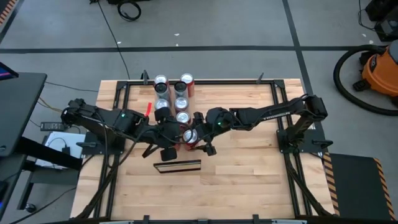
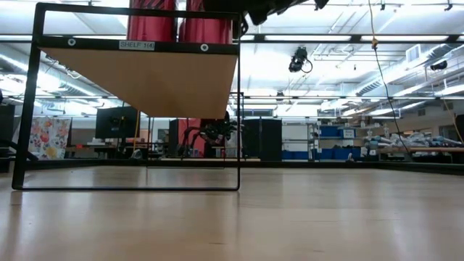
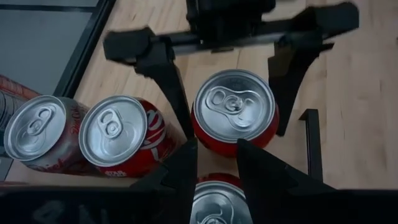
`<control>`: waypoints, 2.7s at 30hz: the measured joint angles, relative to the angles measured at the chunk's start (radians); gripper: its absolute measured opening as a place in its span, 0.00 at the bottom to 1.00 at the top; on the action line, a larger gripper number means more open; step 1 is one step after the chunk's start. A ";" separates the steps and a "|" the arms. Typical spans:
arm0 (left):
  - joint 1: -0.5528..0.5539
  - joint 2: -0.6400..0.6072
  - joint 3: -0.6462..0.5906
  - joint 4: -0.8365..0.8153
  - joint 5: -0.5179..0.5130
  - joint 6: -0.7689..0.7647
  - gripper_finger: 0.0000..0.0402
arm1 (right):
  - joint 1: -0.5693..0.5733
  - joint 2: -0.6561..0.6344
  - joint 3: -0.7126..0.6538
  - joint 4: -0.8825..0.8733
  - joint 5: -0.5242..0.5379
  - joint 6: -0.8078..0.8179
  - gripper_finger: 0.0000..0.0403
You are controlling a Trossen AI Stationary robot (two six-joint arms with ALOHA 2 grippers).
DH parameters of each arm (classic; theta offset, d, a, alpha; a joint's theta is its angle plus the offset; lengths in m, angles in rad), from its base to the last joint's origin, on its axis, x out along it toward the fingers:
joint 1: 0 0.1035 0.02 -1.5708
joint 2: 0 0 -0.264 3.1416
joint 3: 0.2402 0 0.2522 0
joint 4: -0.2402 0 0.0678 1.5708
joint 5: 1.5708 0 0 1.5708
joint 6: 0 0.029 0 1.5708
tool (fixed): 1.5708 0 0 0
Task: Place canned beverage on shelf
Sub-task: Align the red and black soda can with the other red and black soda can on the shelf
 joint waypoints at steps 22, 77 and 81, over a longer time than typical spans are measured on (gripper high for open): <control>0.013 0.037 0.000 -0.054 -0.005 -0.005 0.30 | 0.005 -0.033 -0.002 -0.088 0.029 -0.023 0.93; -0.003 0.035 0.055 -0.094 0.063 0.017 0.30 | 0.006 -0.124 -0.003 0.093 -0.004 -0.077 0.93; -0.015 0.035 0.055 -0.092 0.063 0.015 0.30 | 0.011 -0.184 -0.003 -0.038 -0.016 -0.079 0.93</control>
